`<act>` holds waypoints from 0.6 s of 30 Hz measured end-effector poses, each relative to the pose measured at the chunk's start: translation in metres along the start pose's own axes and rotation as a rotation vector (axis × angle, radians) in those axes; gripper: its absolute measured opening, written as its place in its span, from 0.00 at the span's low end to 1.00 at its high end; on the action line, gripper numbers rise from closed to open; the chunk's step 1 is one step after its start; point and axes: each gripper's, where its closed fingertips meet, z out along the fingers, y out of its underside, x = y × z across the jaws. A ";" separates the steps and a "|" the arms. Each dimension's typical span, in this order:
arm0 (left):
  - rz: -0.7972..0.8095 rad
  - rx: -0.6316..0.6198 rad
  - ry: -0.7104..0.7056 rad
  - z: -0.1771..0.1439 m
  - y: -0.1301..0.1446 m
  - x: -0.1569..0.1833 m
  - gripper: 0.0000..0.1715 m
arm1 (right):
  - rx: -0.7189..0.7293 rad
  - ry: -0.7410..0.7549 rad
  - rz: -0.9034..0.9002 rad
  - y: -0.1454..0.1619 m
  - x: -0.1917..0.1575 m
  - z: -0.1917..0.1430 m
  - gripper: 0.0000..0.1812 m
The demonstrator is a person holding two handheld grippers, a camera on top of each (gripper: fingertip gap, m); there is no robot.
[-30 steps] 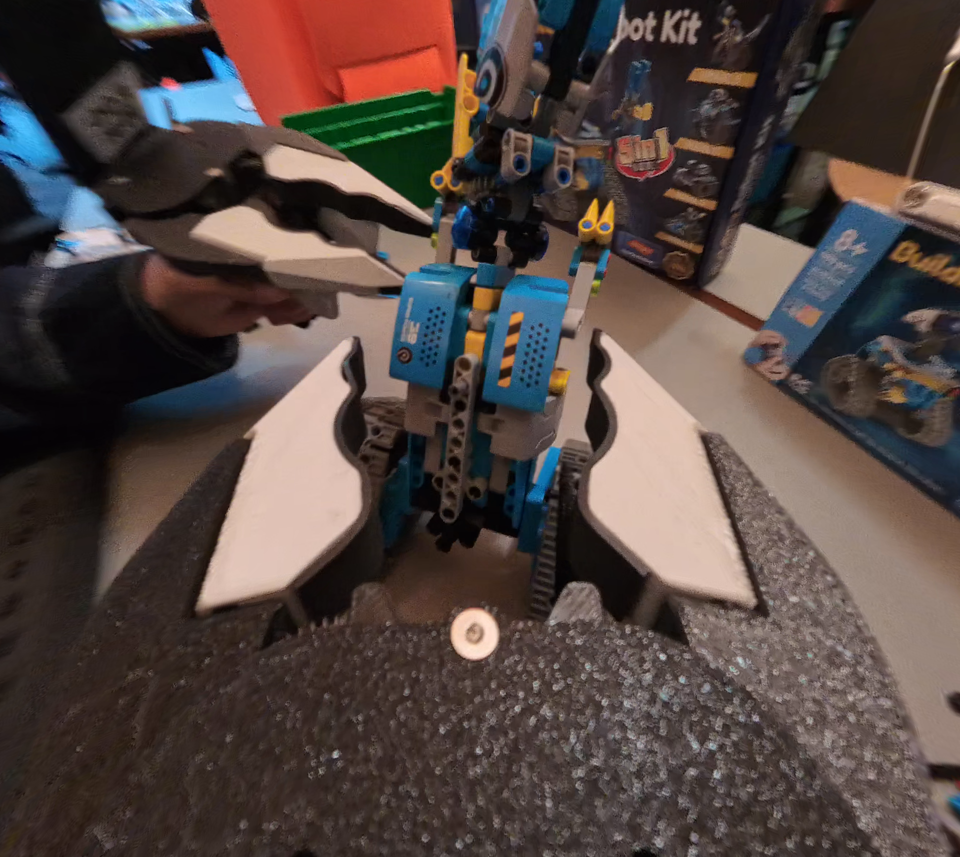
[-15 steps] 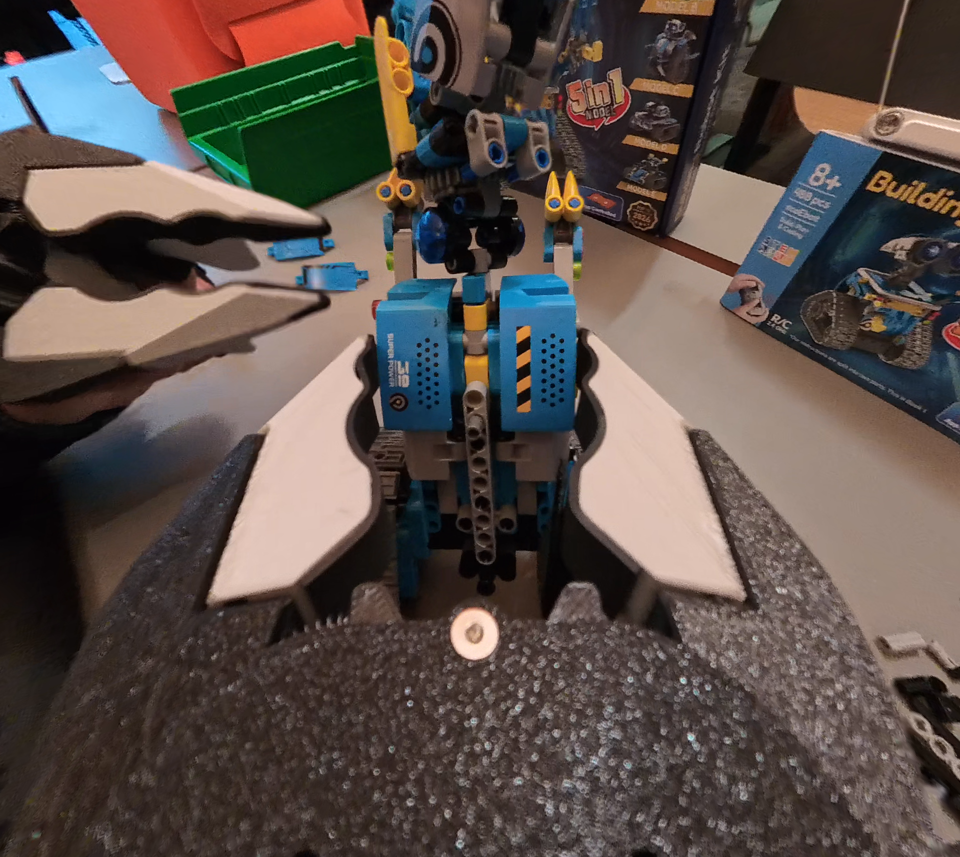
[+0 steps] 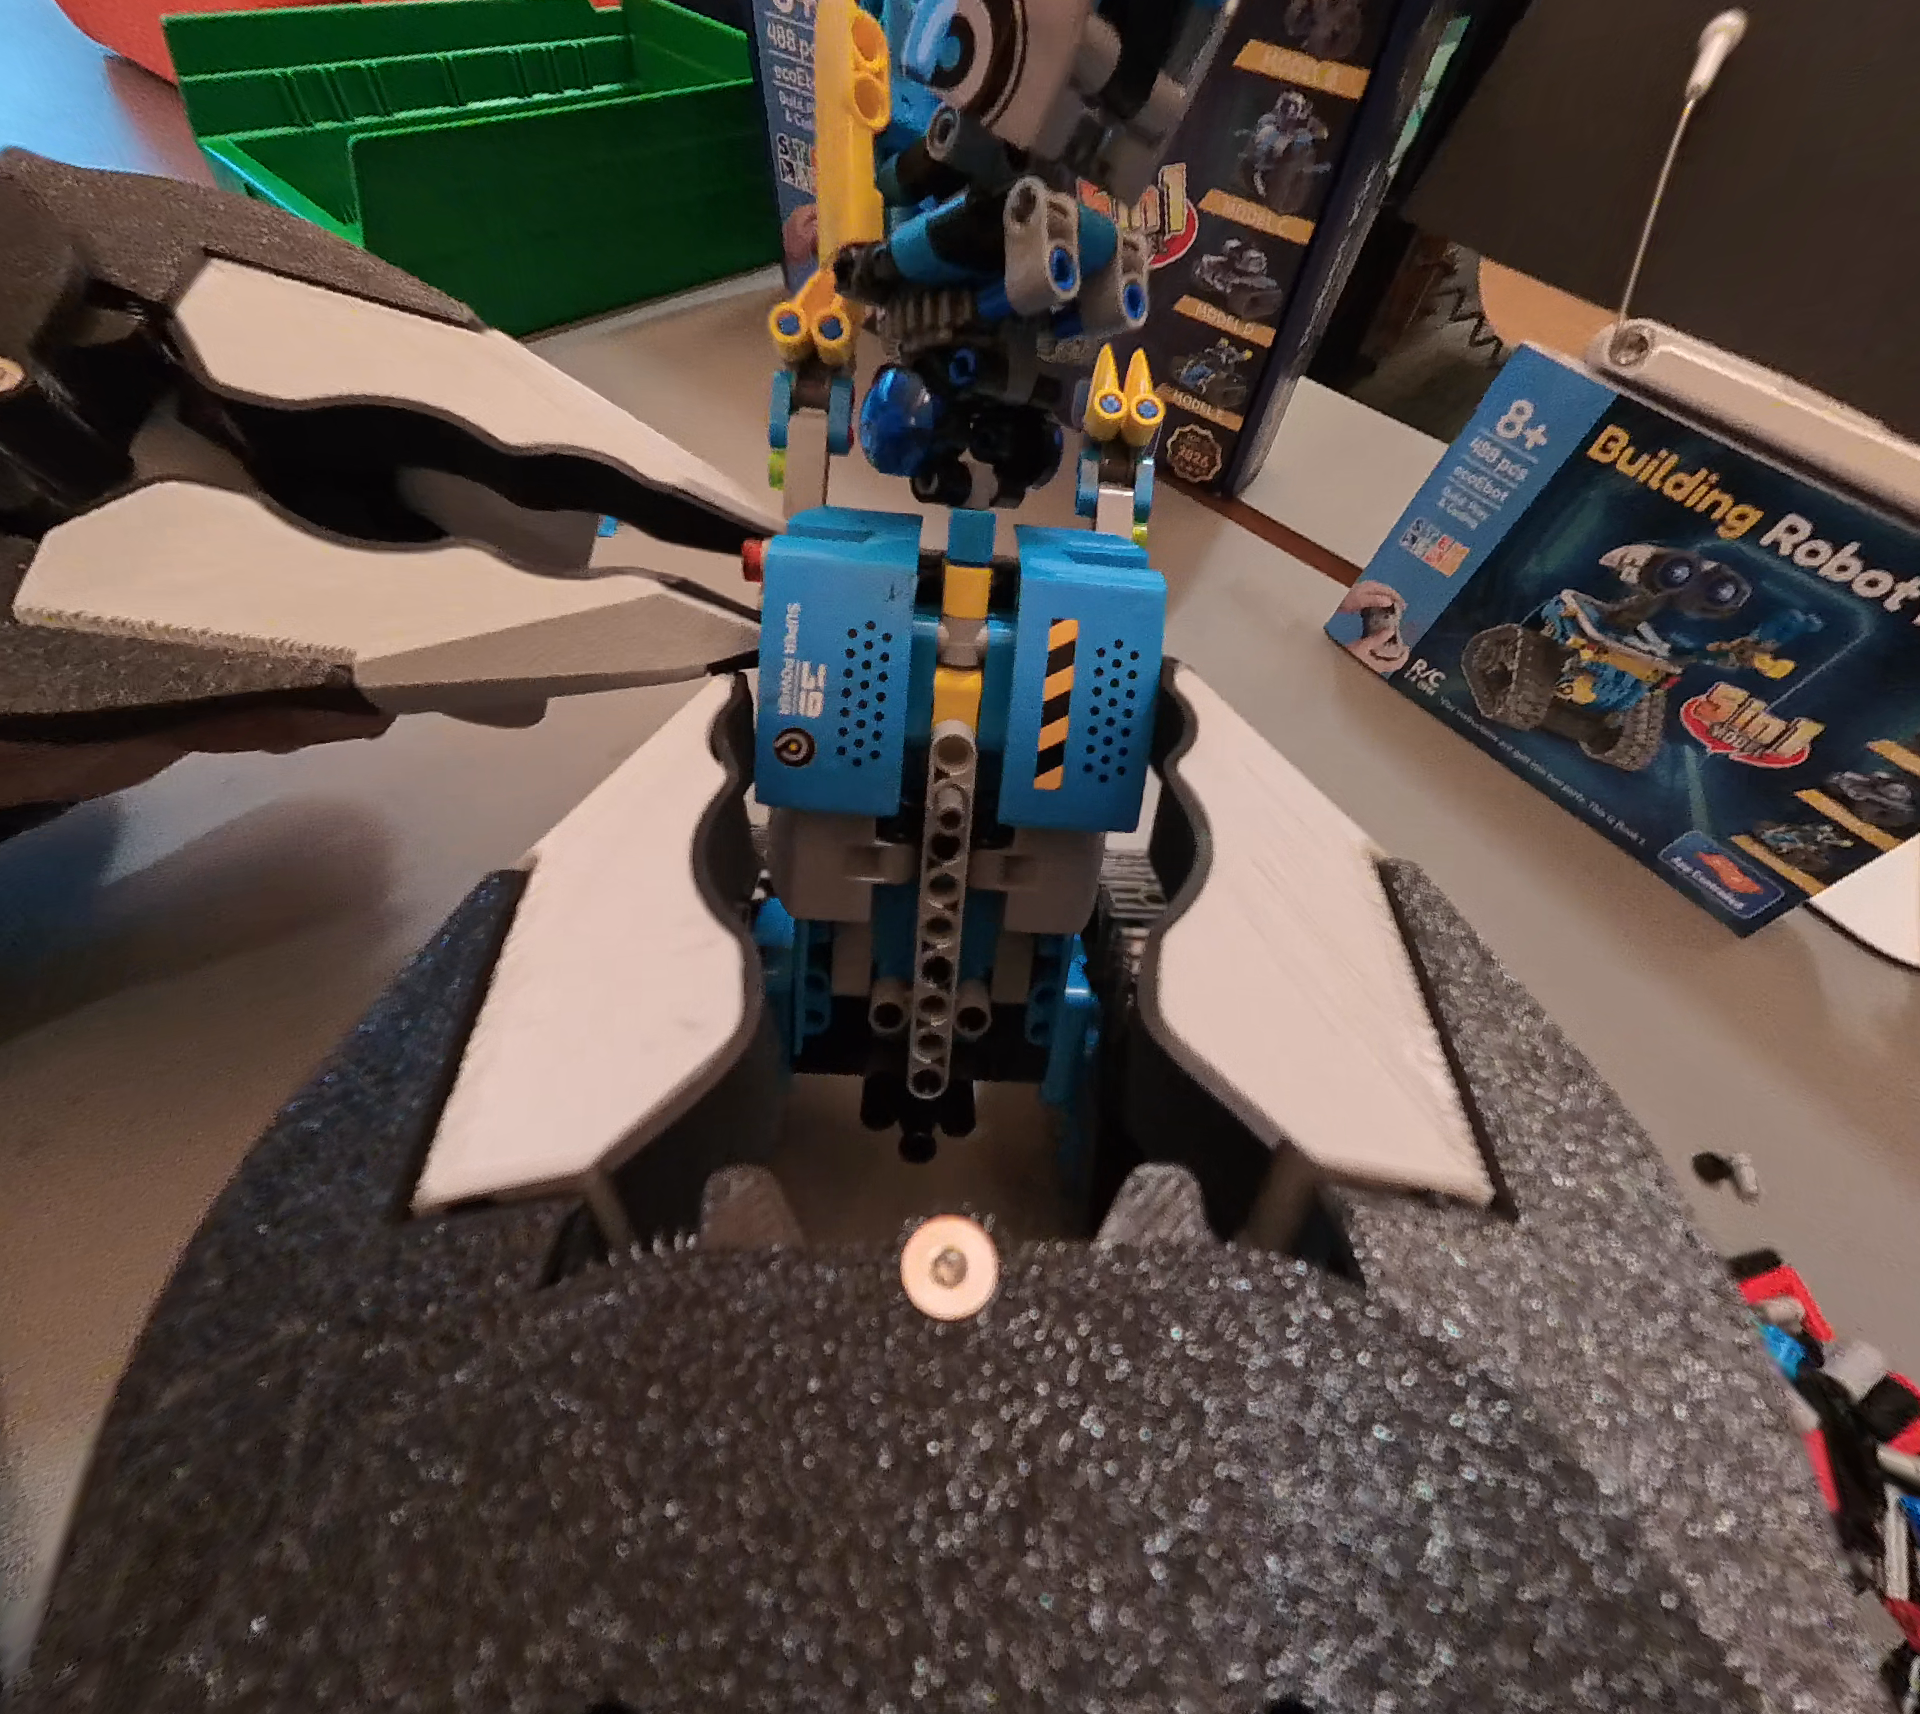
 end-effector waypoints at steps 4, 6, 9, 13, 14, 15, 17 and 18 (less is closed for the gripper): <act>-0.056 0.006 0.015 -0.001 0.000 -0.001 0.07 | 0.024 0.003 -0.027 -0.002 -0.001 0.002 0.41; -0.094 0.014 0.030 -0.002 0.000 -0.001 0.07 | 0.027 -0.007 -0.022 -0.003 -0.001 0.002 0.42; -0.180 0.037 0.068 -0.002 -0.001 -0.001 0.07 | 0.022 -0.010 -0.031 -0.002 -0.001 0.001 0.42; -0.307 0.069 0.122 -0.003 -0.003 -0.001 0.06 | 0.027 -0.014 -0.028 -0.002 -0.002 0.001 0.42; -0.336 0.078 0.137 -0.003 -0.003 0.000 0.06 | 0.027 -0.016 -0.030 -0.002 -0.002 0.001 0.43; -0.372 0.086 0.154 -0.003 -0.004 -0.001 0.06 | 0.027 -0.020 -0.031 -0.002 -0.003 0.001 0.44; -0.444 0.102 0.194 -0.004 -0.005 -0.001 0.06 | 0.032 -0.034 -0.030 -0.002 -0.006 0.001 0.46; -0.458 0.106 0.203 -0.004 -0.005 -0.001 0.06 | 0.035 -0.039 -0.024 -0.002 -0.006 0.001 0.46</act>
